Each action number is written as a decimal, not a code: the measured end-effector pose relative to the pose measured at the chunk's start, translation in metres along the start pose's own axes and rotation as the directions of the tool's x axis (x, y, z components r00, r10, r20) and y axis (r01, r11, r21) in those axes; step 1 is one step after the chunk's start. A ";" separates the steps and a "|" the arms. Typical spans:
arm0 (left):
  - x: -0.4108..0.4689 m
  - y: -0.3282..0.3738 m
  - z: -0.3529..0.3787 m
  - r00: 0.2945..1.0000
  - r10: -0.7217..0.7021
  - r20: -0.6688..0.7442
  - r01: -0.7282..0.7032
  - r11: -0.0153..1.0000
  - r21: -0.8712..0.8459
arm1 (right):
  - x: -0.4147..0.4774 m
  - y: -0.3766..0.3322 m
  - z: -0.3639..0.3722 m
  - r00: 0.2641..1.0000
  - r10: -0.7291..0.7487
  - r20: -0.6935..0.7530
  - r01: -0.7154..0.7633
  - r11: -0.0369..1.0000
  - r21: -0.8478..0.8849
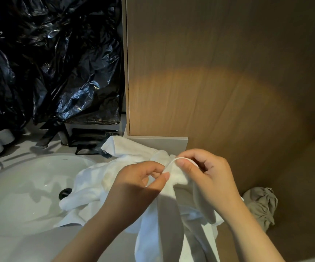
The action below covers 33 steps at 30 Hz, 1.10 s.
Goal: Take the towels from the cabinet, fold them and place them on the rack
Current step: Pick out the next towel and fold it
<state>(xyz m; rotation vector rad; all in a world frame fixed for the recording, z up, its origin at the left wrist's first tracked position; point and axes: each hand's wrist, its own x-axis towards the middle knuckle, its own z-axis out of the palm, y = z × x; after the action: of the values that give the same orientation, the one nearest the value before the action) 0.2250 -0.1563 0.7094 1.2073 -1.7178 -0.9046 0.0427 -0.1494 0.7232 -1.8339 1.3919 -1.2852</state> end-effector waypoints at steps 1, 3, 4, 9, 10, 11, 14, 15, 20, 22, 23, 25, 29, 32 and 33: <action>0.001 0.001 -0.002 1.000 0.014 -0.021 -0.014 1.000 -0.010 | -0.001 0.002 -0.001 1.000 0.020 0.008 -0.020 1.000 0.002; 0.004 0.000 -0.008 0.997 0.028 -0.075 -0.031 0.999 -0.044 | -0.003 0.007 -0.003 0.997 0.065 0.052 -0.064 0.998 -0.006; 0.006 -0.001 -0.011 0.994 0.031 -0.109 -0.039 0.997 -0.072 | -0.004 0.011 -0.004 0.994 0.076 0.074 -0.075 0.997 -0.019; 0.018 -0.003 -0.030 0.975 0.027 -0.221 -0.073 0.977 -0.199 | -0.011 0.031 -0.001 0.981 0.146 0.126 -0.144 0.989 -0.027; 0.019 -0.003 -0.033 0.972 0.039 -0.230 -0.082 0.980 -0.182 | -0.013 0.034 0.000 0.977 0.158 0.142 -0.157 0.987 -0.019; 0.020 -0.003 -0.035 0.969 0.053 -0.240 -0.091 0.984 -0.152 | -0.015 0.037 0.002 0.974 0.167 0.155 -0.167 0.986 -0.015; 0.027 -0.005 -0.039 0.957 0.044 -0.288 -0.075 0.992 -0.097 | -0.018 0.046 0.005 0.967 0.179 0.182 -0.167 0.983 -0.082; 0.030 -0.007 -0.039 0.951 0.027 -0.307 -0.057 0.994 -0.092 | -0.018 0.050 0.005 0.963 0.190 0.191 -0.171 0.979 -0.111; 0.043 -0.014 -0.042 0.930 -0.032 -0.365 0.011 0.998 -0.059 | -0.020 0.068 -0.004 0.944 0.285 0.166 -0.262 0.953 -0.151; 0.048 -0.016 -0.042 0.930 -0.036 -0.366 0.025 0.999 -0.037 | -0.021 0.071 -0.013 0.949 0.304 0.078 -0.290 0.945 -0.153; 0.050 -0.016 -0.041 0.931 -0.038 -0.363 0.030 0.999 -0.028 | -0.020 0.070 -0.018 0.955 0.298 0.010 -0.295 0.948 -0.118; 0.054 -0.014 -0.039 0.932 -0.038 -0.361 0.036 0.999 -0.012 | -0.016 0.061 -0.027 0.955 0.270 -0.121 -0.276 0.960 -0.038; 0.066 0.004 -0.036 0.934 -0.031 -0.355 0.021 0.999 -0.031 | 0.001 0.031 -0.045 0.941 0.211 -0.264 -0.212 0.977 0.028; 0.071 0.032 -0.038 0.951 0.048 -0.304 -0.056 0.998 -0.019 | 0.012 0.000 -0.059 0.944 0.144 -0.296 -0.121 0.988 0.094; 0.072 0.042 -0.038 0.957 0.073 -0.281 -0.089 0.995 -0.044 | 0.013 -0.010 -0.063 0.946 0.125 -0.297 -0.090 0.987 0.130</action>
<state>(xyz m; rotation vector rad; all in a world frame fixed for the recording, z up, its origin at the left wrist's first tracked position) 0.2310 -0.2167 0.7779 1.1584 -1.4942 -0.6928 -0.0090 -0.1486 0.7634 -1.5069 1.5163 -1.6064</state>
